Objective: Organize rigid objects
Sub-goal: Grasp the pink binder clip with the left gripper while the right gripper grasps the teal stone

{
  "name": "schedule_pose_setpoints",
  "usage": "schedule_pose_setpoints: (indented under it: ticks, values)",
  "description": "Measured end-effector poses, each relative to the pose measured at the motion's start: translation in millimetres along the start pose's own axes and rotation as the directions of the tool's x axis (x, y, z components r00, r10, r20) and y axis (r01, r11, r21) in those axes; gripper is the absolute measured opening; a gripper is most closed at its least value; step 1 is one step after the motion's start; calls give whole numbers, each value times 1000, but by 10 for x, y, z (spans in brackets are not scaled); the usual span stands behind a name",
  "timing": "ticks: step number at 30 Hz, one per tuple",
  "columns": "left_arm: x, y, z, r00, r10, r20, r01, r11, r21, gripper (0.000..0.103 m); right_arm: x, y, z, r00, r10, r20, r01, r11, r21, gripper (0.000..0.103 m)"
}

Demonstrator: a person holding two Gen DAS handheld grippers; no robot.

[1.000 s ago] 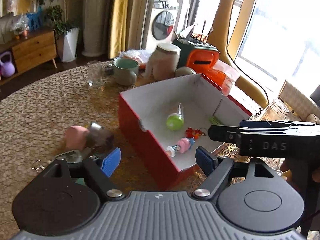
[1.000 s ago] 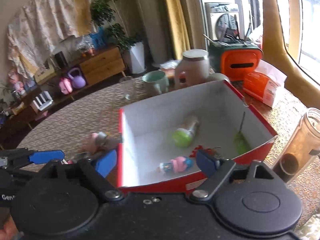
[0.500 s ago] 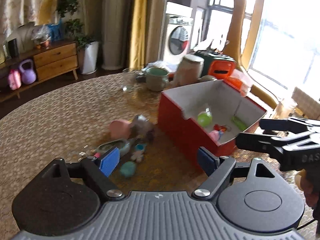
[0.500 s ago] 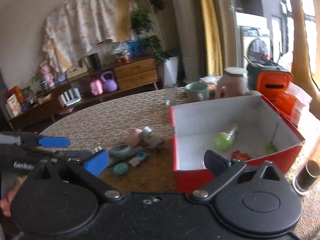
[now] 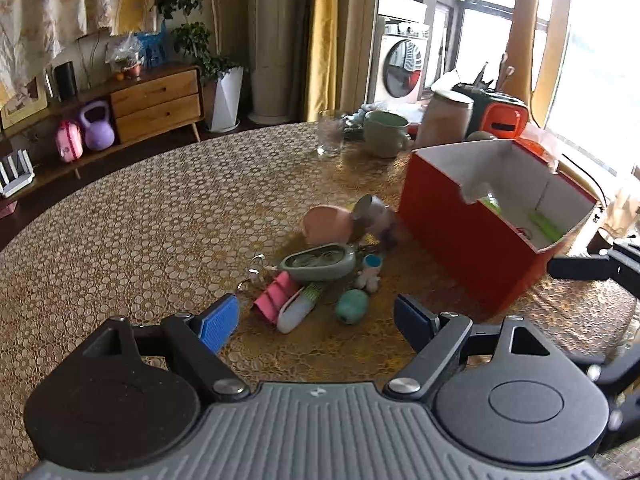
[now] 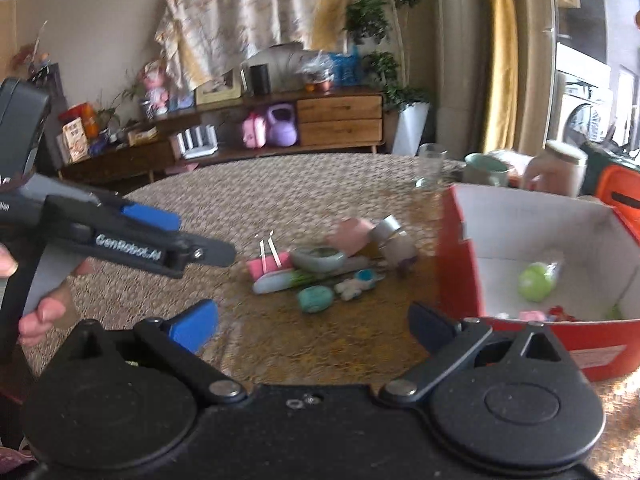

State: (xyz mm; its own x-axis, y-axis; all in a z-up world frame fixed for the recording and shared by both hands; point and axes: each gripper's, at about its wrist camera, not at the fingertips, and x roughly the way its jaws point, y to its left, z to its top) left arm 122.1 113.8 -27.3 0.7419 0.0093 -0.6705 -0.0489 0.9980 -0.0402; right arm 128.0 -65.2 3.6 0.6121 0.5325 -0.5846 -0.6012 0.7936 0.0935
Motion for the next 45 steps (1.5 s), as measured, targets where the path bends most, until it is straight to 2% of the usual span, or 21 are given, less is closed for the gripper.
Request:
schedule_pose_setpoints:
  ticks: [5,9,13,19,26,29,31,34,45]
  values:
    - [233,138,-41,999,15,-30,-16,1000,-23,85,259,88,-43,999,14,-39,-15,1000,-14,96]
    - [444,219,-56,998,30,-57,-32,999,-36,85,454,116,-55,997,20,-78,-22,999,-24,89]
    - [666,363,-46,997,16,-75,-22,996,-81,85,651,115,-47,994,16,-109,-19,999,-34,78]
    - [953,484,-21,995,33,-95,-43,994,-103,85,895,106,-40,989,4,-147,-11,999,-45,68]
    - [1160,589,-24,994,11,-108,-24,993,-118,84,1101,94,-34,985,5,-174,-13,999,-44,60]
    - [1223,585,-23,993,-4,-116,-10,993,-119,76,1135,93,-30,984,6,-177,-14,999,-45,59]
    - [1270,584,-32,991,-11,-130,-4,993,-120,74,1179,84,-27,983,4,-182,-13,999,-49,57]
    - [1324,592,-35,991,-17,-136,0,992,-126,64,1253,67,-6,982,0,-187,-9,999,-50,56]
    - [1449,569,7,988,-98,-122,80,987,-143,51,1417,86,31,982,5,-189,-20,997,-77,53]
